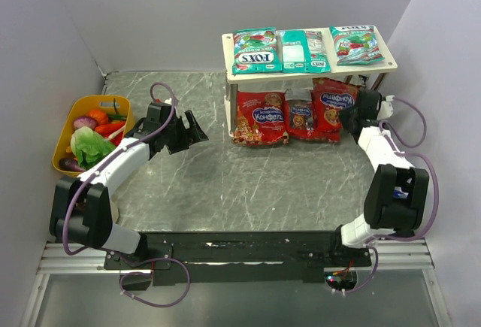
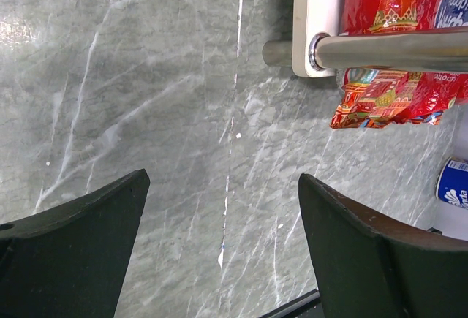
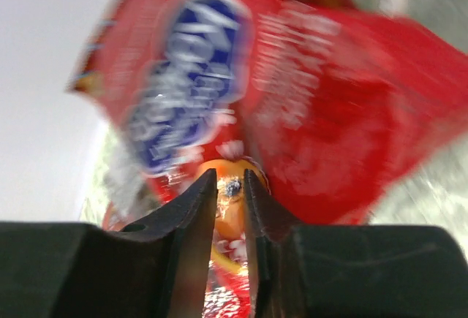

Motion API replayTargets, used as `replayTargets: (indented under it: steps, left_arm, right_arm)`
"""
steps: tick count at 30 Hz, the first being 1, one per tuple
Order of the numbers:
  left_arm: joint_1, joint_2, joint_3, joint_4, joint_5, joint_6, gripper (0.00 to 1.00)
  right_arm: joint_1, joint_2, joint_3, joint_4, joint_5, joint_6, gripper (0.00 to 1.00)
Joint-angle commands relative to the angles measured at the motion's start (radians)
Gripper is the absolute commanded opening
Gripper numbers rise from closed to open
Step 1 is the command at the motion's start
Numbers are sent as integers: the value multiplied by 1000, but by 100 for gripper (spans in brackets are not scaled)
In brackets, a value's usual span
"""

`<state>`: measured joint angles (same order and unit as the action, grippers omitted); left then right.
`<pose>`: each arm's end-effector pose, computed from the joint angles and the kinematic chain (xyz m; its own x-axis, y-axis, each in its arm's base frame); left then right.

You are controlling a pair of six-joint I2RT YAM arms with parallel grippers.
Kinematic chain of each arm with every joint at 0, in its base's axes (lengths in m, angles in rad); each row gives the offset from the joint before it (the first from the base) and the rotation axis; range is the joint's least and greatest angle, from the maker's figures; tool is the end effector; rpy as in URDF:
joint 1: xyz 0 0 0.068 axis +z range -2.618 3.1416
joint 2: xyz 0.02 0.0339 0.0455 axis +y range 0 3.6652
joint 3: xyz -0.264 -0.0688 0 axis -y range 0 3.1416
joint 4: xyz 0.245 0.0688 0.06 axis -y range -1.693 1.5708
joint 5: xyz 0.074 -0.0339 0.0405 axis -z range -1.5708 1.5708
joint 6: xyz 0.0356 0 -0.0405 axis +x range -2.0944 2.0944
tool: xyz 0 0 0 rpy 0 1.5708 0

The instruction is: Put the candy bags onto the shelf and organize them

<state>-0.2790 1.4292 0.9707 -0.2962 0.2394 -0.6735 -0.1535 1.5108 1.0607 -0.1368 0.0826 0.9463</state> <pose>0.2939 -0.0930 0.2458 -0.7852 -0.4054 -0.4681 -0.0719 0.8105 -0.5813 0.3376 -0.0552 0.2638 -0.1413 0.8400 -0.5239 0.5728 0.5010 0.6488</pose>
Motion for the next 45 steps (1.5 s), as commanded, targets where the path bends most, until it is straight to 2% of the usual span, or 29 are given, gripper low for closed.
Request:
replayTargets:
  steps: [1,6,12,14,16,17,19,20,23,31,36,40,45]
  left_arm:
    - [4,-26,16,28,0,0,90]
    - [6,-33,14,22,-8,5,90]
    - [8,-35,8,28,-5,-3,90]
    - [9,-36,10,26,-6,-3,90]
    - [9,-38,8,28,-6,0,90]
    - [9,-39,8,28,-6,0,90]
    - [9,-41,8,31,-8,-1,90]
    - [9,-41,8,32,-6,-1,90]
    - [9,-39,8,34,-3,-1,90]
    - [11,-42,3,37,-2,2,90]
    - [11,-41,8,34,-3,0,90]
    - [12,-46,8,32,-5,-1,90]
    - [12,-49,3,34,-6,-3,90]
  right_arm:
    - [-4,64,12,-196,69,201,27]
    - [-6,121,51,-376,92,340,27]
    - [-6,95,80,-345,103,275,29]
    - [-6,68,78,-247,82,215,31]
    - [-1,19,64,-140,36,119,41]
    - [3,5,65,-123,20,91,51]
    - [25,-24,90,-104,0,11,59]
    - [34,-32,96,-83,-12,-18,66]
    - [75,-29,149,-57,-69,-136,71]
    - [238,77,243,-64,-101,-466,71]
    - [330,173,327,-69,-46,-661,71]
    - [365,203,328,-11,-29,-724,71]
    - [373,201,253,43,-15,-656,71]
